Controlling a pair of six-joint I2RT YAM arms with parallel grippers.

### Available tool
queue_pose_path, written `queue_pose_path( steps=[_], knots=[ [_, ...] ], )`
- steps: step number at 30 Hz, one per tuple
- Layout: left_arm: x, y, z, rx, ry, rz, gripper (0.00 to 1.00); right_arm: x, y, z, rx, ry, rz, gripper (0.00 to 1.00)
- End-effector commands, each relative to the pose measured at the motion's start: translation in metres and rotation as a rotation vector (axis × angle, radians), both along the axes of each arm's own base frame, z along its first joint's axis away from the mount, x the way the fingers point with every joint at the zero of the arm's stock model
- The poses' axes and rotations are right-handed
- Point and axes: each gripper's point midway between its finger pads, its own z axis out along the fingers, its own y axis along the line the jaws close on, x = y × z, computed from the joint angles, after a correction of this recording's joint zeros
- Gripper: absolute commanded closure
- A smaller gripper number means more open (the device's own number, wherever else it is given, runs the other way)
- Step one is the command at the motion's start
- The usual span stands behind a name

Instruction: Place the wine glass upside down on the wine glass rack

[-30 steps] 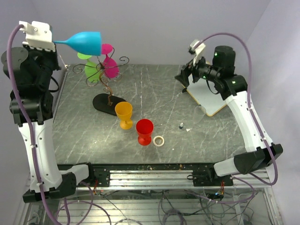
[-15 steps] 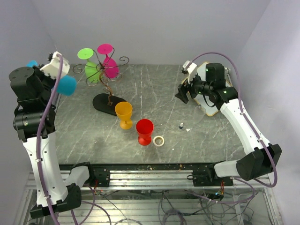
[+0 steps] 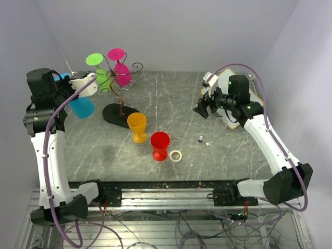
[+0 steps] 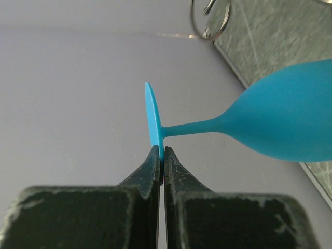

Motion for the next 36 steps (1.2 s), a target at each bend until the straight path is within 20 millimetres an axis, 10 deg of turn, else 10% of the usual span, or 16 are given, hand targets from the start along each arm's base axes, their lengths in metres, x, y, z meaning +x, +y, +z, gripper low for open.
queue_pose_path(
  steps=[1,16,36],
  knots=[
    [0.019,-0.035,0.007,0.067,-0.005,-0.237,0.93,-0.001,0.002,0.015,0.040,-0.049,0.015,0.21],
    [0.052,-0.097,0.006,-0.031,-0.037,-0.579,0.93,-0.003,0.003,0.015,0.052,-0.054,0.025,0.20],
    [0.091,-0.077,-0.004,0.007,-0.079,-0.410,0.93,-0.005,0.003,0.015,0.058,-0.052,0.029,0.20]
  ],
)
